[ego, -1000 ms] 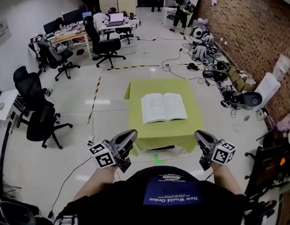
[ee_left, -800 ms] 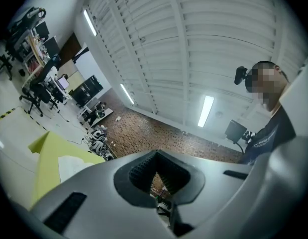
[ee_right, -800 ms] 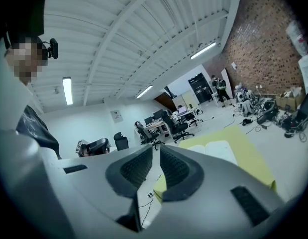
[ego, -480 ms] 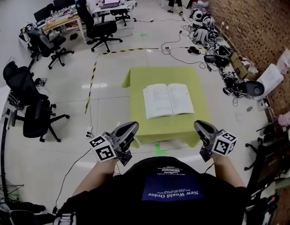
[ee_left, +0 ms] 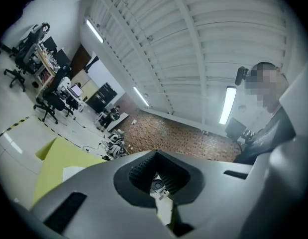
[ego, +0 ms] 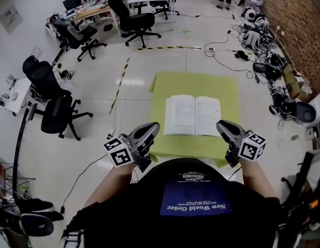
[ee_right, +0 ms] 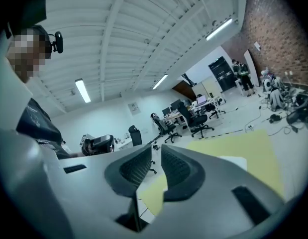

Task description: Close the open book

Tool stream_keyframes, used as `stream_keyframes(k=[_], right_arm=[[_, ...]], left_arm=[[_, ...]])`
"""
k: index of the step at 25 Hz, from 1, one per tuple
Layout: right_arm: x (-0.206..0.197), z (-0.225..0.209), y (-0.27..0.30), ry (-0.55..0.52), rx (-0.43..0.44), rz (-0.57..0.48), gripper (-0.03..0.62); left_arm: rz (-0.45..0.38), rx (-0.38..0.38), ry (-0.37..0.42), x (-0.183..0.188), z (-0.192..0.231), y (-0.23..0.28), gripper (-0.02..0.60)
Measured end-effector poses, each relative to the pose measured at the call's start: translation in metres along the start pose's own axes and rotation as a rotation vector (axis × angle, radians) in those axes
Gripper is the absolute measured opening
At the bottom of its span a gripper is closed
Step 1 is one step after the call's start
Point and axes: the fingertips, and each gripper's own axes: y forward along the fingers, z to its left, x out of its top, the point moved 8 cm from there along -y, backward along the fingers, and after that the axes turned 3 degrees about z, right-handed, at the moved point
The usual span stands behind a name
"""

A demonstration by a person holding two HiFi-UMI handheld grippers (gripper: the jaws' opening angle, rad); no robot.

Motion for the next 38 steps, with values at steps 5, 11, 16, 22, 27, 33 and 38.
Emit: stream_keyframes(k=[5, 11, 16, 22, 27, 33, 38], right_arm=[[0.016, -0.060, 0.007, 0.023, 0.097, 0.040, 0.039], [-0.010, -0.100, 0.023, 0.114, 0.127, 0.122, 0.051], [-0.051, -0.099, 0.058, 0.188, 0.072, 0.170, 0.066], [-0.123, -0.106, 0.073, 0.405, -0.045, 0.195, 0.091], [-0.181, -0.104, 0.062, 0.671, -0.099, 0.176, 0.123], [-0.211, -0.128, 0.077, 0.927, -0.134, 0.013, 0.202], [-0.216, -0.145, 0.088, 0.975, -0.203, -0.119, 0.218]], left_arm=[[0.015, 0.094, -0.012, -0.012, 0.004, 0.056, 0.002], [0.082, 0.154, -0.058, -0.024, 0.025, 0.089, 0.002], [0.149, 0.128, -0.075, -0.032, 0.079, 0.077, 0.002], [0.273, 0.030, -0.136, -0.071, 0.151, 0.099, 0.002], [0.303, 0.003, -0.206, -0.095, 0.173, 0.105, 0.002], [0.300, 0.073, -0.219, -0.108, 0.197, 0.087, 0.002], [0.272, 0.184, -0.268, -0.112, 0.212, 0.063, 0.002]])
